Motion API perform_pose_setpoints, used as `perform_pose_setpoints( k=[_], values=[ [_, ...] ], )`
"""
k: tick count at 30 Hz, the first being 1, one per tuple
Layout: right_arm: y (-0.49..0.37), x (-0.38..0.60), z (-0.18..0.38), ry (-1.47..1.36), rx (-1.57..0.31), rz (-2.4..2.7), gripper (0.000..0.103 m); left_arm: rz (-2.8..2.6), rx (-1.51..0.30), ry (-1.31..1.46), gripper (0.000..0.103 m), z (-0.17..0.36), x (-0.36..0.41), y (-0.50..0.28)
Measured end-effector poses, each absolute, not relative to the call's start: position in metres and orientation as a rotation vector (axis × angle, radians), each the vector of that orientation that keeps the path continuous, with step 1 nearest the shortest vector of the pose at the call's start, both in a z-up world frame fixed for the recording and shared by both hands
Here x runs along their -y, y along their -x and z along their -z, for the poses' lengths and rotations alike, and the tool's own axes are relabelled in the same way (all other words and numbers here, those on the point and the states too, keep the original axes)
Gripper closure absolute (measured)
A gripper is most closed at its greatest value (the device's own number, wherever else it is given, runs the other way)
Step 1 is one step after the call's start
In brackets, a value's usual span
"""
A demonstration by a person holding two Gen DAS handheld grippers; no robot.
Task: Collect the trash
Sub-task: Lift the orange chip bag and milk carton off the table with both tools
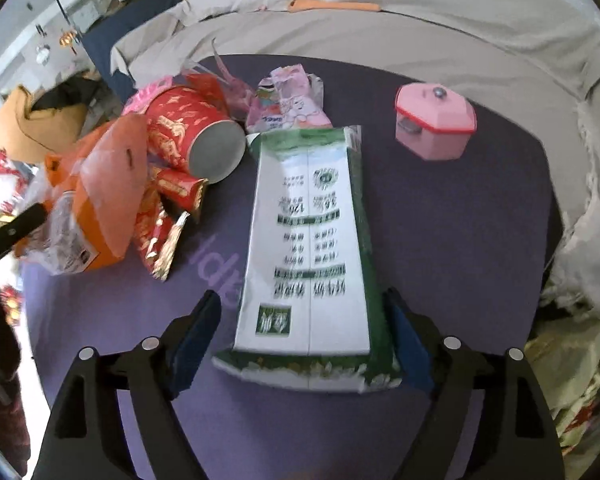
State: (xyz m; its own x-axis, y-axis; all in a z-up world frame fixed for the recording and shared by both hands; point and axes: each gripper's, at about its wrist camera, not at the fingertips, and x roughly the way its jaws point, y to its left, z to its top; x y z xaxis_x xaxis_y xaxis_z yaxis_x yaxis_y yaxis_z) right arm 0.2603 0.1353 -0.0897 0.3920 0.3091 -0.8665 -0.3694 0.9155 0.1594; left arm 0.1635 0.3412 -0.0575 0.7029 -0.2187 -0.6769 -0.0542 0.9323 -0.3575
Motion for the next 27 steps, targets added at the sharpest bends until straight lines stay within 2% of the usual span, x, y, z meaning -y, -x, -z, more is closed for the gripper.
perform_pose_setpoints(
  k=[4,13,18,20,27],
  values=[
    [-0.275,-0.137,0.079,0.04,-1.003,-0.425,0.025,0.088,-0.792,0.347,0.071,0.056,-0.339,-0.162],
    [-0.314,-0.145,0.089,-0.025,-1.066,-0.447,0.025,0.062,-0.785,0.321,0.071,0.051,-0.338,-0.162],
    [-0.308,-0.15,0.091,0.031,-1.1,-0.459,0.031,0.047,-0.763,0.308,0.071,0.04,-0.333,-0.163],
    [-0.309,-0.155,0.093,0.047,-1.1,-0.451,0.051,0.036,-0.754,0.307,0.071,0.037,-0.332,-0.163],
    [-0.274,-0.152,0.046,0.119,-0.905,-0.45,0.051,0.03,-0.744,0.273,0.071,0.028,-0.324,-0.153]
  ],
)
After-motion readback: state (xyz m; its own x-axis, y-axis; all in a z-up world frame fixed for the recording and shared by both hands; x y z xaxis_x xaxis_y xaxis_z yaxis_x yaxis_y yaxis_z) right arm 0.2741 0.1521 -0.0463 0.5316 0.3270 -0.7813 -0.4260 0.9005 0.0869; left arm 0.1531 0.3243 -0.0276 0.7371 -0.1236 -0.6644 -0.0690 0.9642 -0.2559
